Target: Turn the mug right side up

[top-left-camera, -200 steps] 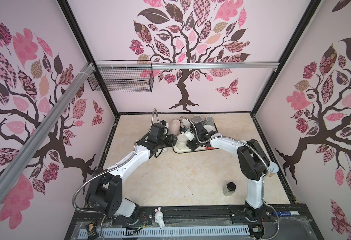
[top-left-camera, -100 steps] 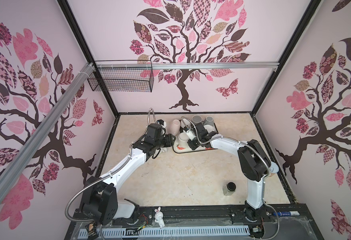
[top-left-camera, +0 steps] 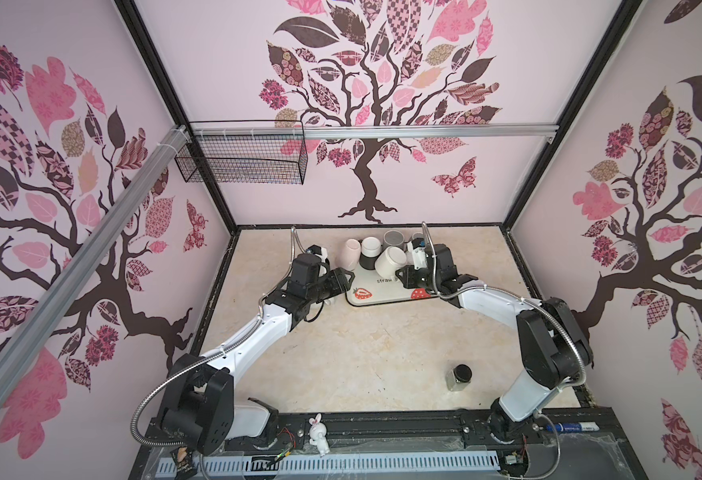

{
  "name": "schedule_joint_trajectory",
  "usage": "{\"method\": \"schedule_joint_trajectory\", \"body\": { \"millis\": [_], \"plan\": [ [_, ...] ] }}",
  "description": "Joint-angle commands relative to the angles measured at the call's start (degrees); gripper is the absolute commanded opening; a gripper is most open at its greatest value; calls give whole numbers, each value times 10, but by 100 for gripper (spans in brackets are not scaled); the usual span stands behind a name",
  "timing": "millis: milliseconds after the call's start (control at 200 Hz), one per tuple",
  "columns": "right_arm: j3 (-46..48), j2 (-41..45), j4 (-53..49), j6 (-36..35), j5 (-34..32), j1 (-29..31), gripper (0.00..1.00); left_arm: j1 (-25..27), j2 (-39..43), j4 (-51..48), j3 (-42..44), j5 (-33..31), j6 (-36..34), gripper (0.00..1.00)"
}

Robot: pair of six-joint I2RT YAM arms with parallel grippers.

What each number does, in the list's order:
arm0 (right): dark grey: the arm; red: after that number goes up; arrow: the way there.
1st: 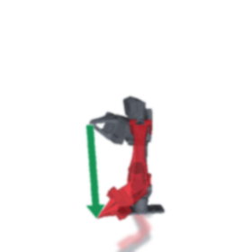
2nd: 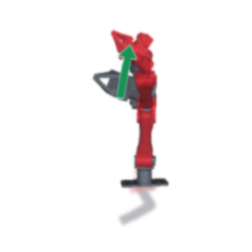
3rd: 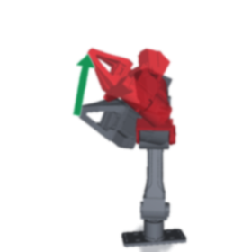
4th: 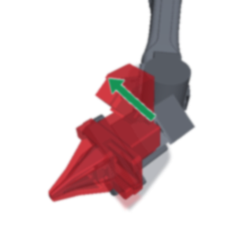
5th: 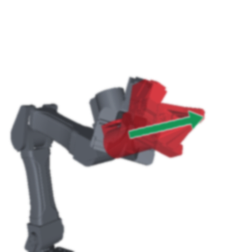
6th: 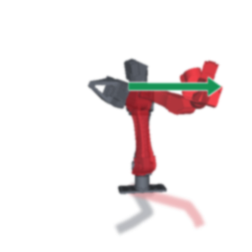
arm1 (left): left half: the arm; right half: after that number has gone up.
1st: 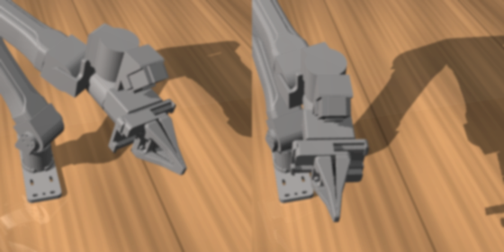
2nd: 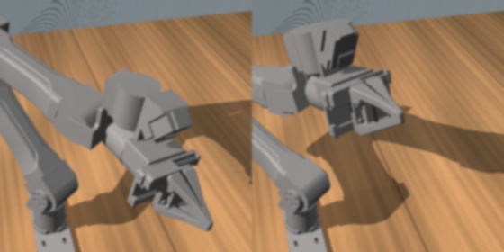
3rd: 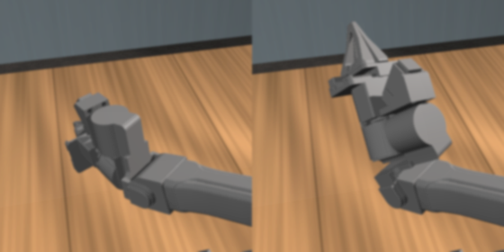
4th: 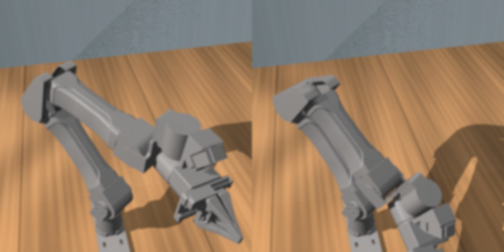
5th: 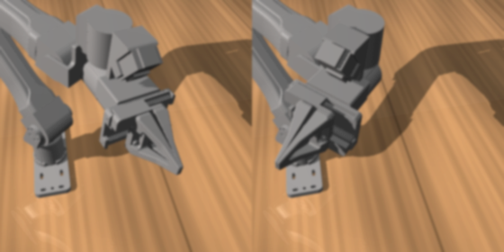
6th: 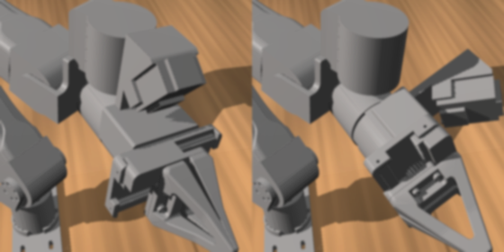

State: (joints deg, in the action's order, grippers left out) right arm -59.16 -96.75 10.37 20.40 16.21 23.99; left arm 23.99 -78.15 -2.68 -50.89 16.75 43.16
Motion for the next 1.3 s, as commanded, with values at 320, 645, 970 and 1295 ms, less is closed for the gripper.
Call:
{"method": "schedule_joint_trajectory", "body": {
  "millis": [320,645,970,1295],
  "plan": [
    [27,23,288,266,148,3,0,-2,-55,238,64,111,104,65],
    [80,-6,503,473,215,2,0,-4,-98,365,50,168,209,59],
    [76,-7,547,518,227,13,0,-5,-155,509,45,208,314,45],
    [79,-30,626,584,229,18,0,-6,-166,590,36,218,370,41]
  ]
}}
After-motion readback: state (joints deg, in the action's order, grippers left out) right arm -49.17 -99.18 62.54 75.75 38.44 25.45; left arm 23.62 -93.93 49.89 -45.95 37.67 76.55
